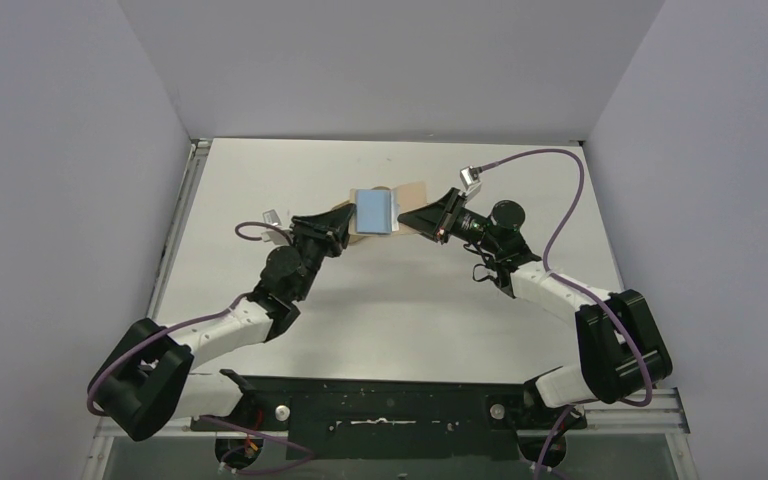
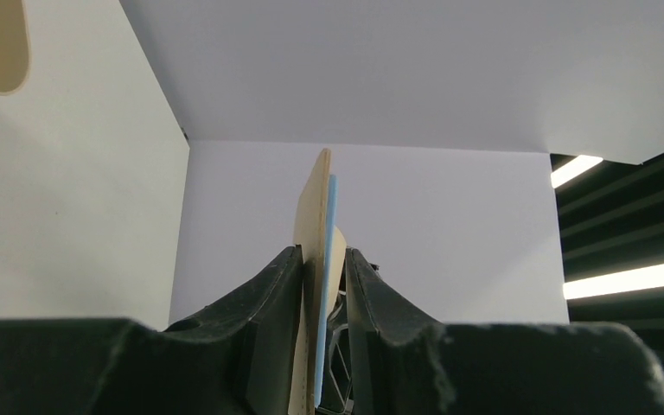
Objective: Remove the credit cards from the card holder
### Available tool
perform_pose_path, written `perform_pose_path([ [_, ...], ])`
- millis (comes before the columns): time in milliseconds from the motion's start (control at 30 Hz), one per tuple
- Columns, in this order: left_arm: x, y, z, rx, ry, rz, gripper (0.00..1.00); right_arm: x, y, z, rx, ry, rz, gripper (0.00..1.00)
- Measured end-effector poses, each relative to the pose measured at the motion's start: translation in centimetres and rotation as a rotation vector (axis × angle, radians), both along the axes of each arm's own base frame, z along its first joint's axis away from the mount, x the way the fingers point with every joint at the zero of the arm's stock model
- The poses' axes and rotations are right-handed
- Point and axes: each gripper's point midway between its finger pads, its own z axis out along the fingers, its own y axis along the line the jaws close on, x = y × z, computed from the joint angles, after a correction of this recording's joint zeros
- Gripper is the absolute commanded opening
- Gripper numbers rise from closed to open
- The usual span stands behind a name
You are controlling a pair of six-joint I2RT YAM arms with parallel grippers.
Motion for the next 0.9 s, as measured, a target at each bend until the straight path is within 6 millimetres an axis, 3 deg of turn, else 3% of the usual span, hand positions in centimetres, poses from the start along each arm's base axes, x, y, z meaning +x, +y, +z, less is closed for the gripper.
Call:
perform_pose_path([
  [133, 0.0, -0.1, -0.1, 0.003, 0.004, -0.007, 0.16, 0.0, 0.0, -0.1, 0.000, 0.001, 0.000, 0.00],
  [367, -0.1, -0.1, -0.8, 0.023, 0.030, -0.006, 0.01, -0.1, 0.0, -0.2, 0.000, 0.002, 0.000, 0.00],
  [767, -0.5, 0.4, -0.2, 0.085, 0.000, 0.002, 0.00, -0.3, -0.1, -0.8, -0.002, 0.006, 0.002, 0.00],
  [800, -0.6, 0.4, -0.2, 0.099, -0.007, 0.001, 0.00, -0.3, -0.1, -0.9, -0.004, 0.010, 0.002, 0.06],
  [900, -0.8, 0.4, -0.4, 0.156, -0.019, -0.005, 0.00, -0.3, -0.1, -1.8, -0.016, 0.024, 0.001, 0.61],
])
